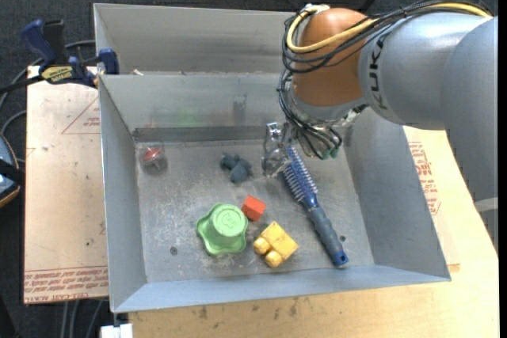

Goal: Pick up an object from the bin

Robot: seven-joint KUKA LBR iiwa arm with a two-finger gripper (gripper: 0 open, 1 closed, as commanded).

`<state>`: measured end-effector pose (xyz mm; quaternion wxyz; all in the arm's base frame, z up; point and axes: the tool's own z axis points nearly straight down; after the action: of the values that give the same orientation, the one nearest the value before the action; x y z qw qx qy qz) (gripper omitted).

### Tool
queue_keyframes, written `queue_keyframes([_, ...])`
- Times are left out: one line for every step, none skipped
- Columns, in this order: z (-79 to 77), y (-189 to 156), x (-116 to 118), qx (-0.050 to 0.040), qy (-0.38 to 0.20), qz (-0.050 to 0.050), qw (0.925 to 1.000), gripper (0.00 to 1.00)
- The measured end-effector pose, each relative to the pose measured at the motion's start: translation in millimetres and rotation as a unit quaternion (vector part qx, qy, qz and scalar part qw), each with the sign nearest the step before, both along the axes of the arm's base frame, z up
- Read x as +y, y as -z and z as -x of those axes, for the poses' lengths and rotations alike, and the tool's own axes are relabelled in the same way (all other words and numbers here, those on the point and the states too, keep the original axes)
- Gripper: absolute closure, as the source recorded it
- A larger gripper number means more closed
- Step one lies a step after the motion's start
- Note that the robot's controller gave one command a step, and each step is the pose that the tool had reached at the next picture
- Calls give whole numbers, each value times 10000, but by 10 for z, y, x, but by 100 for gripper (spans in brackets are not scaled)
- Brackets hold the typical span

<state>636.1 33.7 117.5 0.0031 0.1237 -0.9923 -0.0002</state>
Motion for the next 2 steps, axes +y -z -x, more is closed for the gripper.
queue_keyframes([-20, -54, 28, -41, -22, -9, 10000, 0])
queue_keyframes([-10, 422, 513, -68, -836, 3, 9965, 0])
